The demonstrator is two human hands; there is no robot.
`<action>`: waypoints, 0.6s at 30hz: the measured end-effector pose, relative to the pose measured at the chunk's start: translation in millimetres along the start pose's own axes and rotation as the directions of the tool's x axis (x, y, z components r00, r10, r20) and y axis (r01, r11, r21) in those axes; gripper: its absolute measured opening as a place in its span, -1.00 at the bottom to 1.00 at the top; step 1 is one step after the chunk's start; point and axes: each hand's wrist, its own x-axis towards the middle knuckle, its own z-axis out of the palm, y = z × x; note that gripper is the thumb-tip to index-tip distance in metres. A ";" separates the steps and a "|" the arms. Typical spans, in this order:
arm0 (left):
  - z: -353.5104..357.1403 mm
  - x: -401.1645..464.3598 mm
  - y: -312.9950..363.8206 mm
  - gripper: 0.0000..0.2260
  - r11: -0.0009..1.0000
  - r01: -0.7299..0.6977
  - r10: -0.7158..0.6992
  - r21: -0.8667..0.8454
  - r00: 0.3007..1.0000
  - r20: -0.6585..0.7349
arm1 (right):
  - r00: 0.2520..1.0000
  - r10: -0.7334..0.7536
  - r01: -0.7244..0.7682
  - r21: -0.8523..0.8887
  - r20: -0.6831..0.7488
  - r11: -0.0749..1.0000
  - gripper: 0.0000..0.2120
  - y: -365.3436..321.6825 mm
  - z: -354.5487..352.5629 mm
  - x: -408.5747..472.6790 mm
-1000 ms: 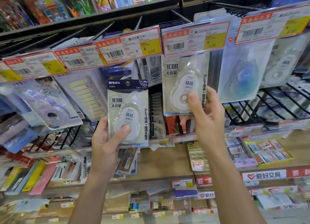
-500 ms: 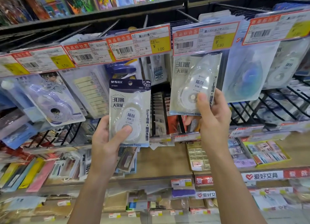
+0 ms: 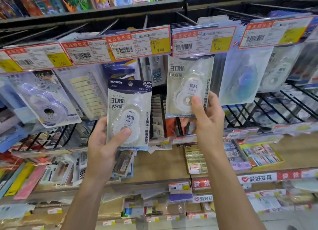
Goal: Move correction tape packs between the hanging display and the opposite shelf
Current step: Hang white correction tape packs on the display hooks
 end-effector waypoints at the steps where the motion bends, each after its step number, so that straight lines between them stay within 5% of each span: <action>1: 0.2 -0.9 0.8 -0.68 1.000 -0.002 0.002 -0.006 1.000 -0.001 | 1.000 0.001 -0.001 0.007 -0.005 1.000 -0.88 0.3 -0.5 -1.1; 15: -1.7 -11.9 4.8 -0.69 1.000 -0.020 0.021 0.013 0.999 -0.032 | 0.994 0.087 -0.088 -0.018 -0.069 0.996 -0.96 -4.4 6.9 7.6; 18: 0.7 -14.0 3.6 -0.69 1.000 -0.008 0.009 0.012 0.999 -0.036 | 0.986 0.138 -0.140 -0.019 -0.093 0.990 -0.84 -2.0 8.0 6.8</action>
